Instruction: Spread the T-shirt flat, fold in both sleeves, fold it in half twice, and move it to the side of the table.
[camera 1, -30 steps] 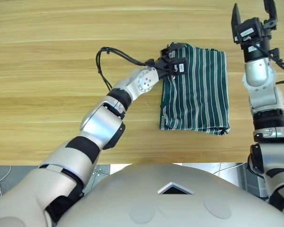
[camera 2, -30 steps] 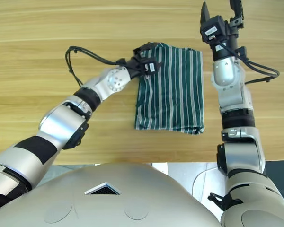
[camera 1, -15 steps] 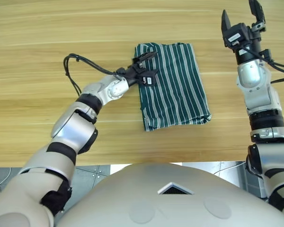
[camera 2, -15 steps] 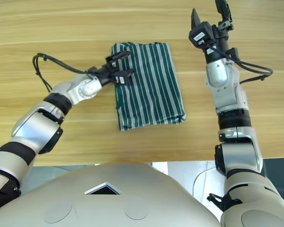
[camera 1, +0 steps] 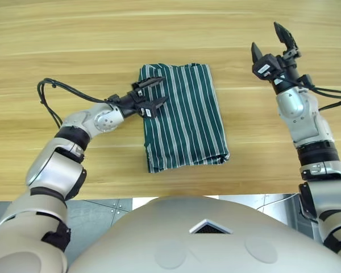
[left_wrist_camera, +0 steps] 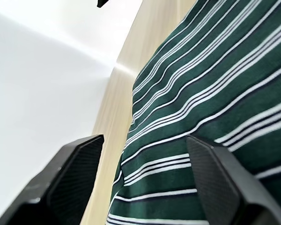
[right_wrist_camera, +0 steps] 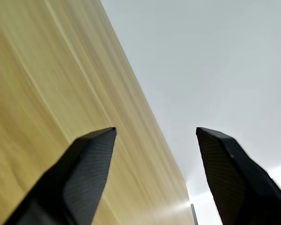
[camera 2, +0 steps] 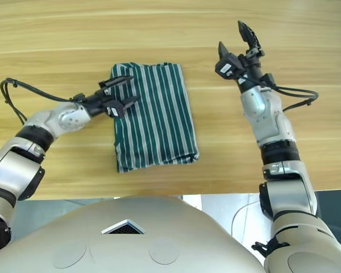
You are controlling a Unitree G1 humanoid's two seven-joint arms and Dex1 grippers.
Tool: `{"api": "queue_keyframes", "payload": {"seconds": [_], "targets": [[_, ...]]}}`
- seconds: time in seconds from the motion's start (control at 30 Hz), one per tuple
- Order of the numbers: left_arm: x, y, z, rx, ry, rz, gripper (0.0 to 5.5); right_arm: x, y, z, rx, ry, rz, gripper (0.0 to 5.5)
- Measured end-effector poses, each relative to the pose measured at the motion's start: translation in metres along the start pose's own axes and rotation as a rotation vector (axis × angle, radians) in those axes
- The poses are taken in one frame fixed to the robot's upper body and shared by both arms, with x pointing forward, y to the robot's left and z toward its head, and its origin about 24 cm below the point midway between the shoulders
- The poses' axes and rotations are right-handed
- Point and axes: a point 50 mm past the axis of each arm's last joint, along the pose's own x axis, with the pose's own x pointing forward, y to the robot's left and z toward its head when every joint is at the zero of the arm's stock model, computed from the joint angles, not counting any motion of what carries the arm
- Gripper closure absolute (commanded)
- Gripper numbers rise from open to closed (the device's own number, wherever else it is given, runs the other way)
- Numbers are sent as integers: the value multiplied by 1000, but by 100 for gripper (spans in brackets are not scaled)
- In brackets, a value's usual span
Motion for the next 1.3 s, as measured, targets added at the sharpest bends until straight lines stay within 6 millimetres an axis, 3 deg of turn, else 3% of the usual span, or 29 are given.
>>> {"api": "queue_keyframes", "payload": {"seconds": [0.2,0.27,0.3,0.37,0.43,0.5,0.57,0.63,0.7,0.73,0.87,1.03,1.3], "targets": [[8,10,0,59,-12,92,221,1,1,5,3,-18,1,235],[7,32,9,64,-95,266,221,-5,4,15,-3,-93,38,235],[-1,54,15,69,-158,403,221,-15,8,17,-14,-131,82,235],[-24,81,24,79,-227,570,221,-35,7,9,-58,-138,153,235],[-46,83,37,65,-276,622,221,-55,4,2,-104,-141,226,235],[-74,65,54,15,-264,555,221,-86,14,5,-130,-187,401,235],[-110,39,50,-22,-85,411,221,-121,33,4,-123,-180,591,235],[-152,1,43,-95,168,172,221,-137,34,6,-120,-182,642,235],[-189,-42,52,-222,350,-98,221,-145,32,9,-139,-189,685,235],[-196,-46,63,-270,375,-140,221,-150,31,13,-157,-200,733,235],[-193,-47,81,-306,385,-235,221,-164,37,31,-140,-263,825,235],[-180,-53,99,-345,292,-323,221,-166,38,36,-143,-272,851,235],[-148,-49,94,-274,123,-388,221,-165,43,48,-143,-347,901,235]]}}
